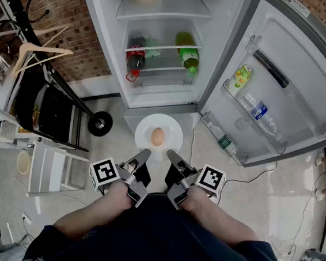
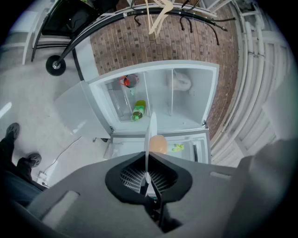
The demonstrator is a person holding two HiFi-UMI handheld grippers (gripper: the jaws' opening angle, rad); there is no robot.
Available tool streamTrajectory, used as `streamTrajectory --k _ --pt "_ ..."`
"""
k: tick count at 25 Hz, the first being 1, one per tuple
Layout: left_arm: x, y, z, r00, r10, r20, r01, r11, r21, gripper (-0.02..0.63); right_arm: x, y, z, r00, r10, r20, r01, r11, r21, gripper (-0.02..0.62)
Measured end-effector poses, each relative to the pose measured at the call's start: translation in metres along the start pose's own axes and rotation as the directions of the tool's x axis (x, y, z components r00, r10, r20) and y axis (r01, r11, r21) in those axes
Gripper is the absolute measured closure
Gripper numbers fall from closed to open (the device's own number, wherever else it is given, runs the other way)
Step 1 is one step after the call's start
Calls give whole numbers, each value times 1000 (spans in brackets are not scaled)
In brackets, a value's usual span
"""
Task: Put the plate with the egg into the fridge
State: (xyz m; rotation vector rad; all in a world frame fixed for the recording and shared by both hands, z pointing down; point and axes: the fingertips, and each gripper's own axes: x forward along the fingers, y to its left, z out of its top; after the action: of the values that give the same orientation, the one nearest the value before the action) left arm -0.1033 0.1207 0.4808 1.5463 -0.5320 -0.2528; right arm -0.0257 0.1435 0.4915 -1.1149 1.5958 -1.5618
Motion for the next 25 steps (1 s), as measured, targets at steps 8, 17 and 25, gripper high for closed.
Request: streamTrajectory --k 8,17,25 --pt "3 -2 -4 1000 8 10 -8 1000 22 588 -4 3 4 1000 8 -13 -8 1000 -6 575" --pt "11 2 -9 999 23 40 -24 999 24 588 -6 -2 13 999 16 -44 -15 1000 16 574" --pt "24 8 -17 995 30 93 -31 999 9 588 -9 -14 27 995 16 -96 -16 1000 7 575"
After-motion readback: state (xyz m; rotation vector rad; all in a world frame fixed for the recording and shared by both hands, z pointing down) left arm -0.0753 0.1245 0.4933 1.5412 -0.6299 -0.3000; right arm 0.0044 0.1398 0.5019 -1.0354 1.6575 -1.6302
